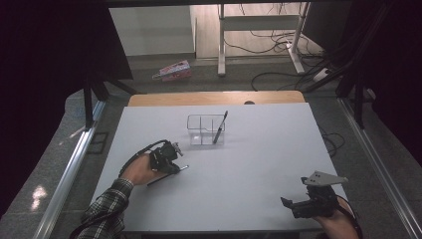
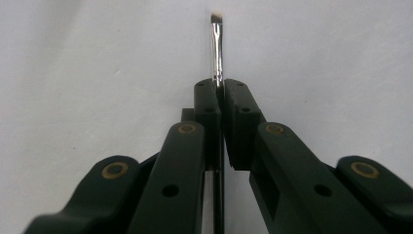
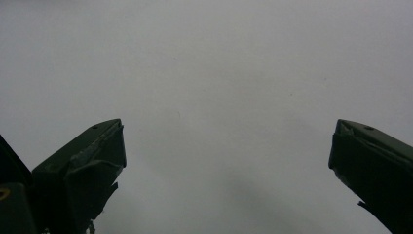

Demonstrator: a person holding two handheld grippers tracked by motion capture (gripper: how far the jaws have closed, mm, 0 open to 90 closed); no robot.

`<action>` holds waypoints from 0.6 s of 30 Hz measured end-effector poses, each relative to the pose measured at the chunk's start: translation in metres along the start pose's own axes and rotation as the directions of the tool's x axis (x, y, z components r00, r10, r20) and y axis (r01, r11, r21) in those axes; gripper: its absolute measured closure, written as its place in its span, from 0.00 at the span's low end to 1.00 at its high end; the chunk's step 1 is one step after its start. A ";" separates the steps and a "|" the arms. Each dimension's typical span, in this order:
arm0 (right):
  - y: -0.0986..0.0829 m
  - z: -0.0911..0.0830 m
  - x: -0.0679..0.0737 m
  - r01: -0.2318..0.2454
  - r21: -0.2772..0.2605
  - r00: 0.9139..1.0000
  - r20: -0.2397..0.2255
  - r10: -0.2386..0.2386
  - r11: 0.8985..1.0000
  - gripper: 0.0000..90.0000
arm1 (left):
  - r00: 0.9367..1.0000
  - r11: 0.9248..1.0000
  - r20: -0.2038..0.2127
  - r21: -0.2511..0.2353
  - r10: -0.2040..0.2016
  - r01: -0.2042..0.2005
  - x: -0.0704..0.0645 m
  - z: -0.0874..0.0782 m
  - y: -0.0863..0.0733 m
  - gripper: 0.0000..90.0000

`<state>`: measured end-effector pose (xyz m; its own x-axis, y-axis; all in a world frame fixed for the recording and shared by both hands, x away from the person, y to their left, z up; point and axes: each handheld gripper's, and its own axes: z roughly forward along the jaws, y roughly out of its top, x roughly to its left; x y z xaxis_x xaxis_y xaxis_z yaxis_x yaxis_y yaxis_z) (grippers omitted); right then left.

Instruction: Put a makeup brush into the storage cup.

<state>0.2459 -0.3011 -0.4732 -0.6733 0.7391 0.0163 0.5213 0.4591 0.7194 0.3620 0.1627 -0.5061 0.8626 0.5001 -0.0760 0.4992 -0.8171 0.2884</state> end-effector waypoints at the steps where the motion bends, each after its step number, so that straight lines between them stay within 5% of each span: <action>1: 0.000 0.000 0.000 0.000 0.000 1.000 0.000 0.000 1.000 0.00 | 1.000 1.000 -0.005 -0.008 -0.003 0.003 0.000 -0.001 0.000 0.95; 18: 0.000 0.000 0.000 0.003 0.001 1.000 0.001 -0.003 1.000 0.00 | 0.998 0.985 0.025 -0.162 -0.052 0.055 -0.007 -0.027 -0.004 0.95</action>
<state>0.2459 -0.3011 -0.4732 -0.6744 0.7382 0.0137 0.5199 0.4616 0.7188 0.3514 0.1706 -0.4809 0.8375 0.5342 -0.1149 0.5260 -0.7311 0.4345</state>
